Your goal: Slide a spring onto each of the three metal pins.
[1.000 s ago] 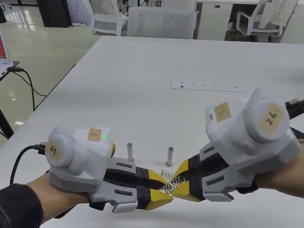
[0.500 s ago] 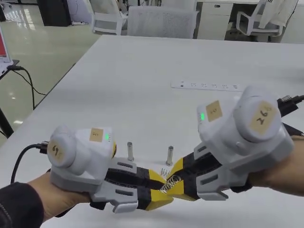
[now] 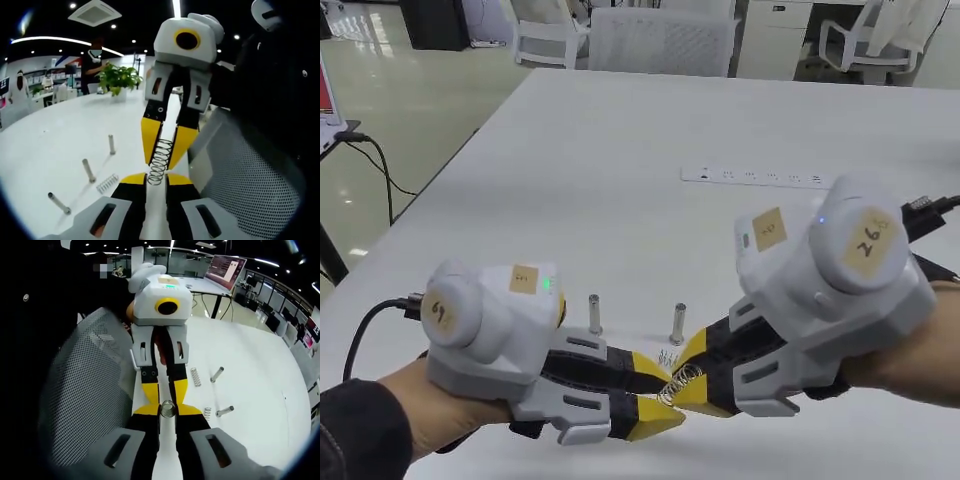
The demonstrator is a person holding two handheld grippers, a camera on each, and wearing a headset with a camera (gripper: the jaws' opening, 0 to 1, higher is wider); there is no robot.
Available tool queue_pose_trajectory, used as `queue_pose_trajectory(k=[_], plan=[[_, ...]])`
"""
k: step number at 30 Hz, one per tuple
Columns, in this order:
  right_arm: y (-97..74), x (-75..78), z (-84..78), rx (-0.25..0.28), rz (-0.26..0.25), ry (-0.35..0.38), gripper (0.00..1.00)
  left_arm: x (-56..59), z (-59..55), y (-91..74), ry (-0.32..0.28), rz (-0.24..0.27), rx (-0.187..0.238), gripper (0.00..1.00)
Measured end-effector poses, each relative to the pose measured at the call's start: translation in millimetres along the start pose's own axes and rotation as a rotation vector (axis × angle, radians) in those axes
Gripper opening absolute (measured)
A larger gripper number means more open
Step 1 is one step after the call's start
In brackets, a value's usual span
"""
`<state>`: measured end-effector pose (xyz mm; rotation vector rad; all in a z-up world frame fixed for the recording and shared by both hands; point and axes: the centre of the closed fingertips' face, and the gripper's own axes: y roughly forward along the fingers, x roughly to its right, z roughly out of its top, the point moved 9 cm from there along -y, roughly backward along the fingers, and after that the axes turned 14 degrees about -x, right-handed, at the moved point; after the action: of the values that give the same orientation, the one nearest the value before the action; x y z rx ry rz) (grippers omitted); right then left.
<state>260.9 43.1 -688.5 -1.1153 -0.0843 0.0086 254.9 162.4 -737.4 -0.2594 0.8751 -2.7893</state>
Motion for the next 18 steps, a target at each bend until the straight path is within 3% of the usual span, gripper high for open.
queue_pose_trajectory(k=[18], plan=[[-3.2,5.0,-12.0,-0.035,-0.013,0.028,0.08,-1.9,-3.2,-2.4,-0.024,0.011,0.007,0.19]])
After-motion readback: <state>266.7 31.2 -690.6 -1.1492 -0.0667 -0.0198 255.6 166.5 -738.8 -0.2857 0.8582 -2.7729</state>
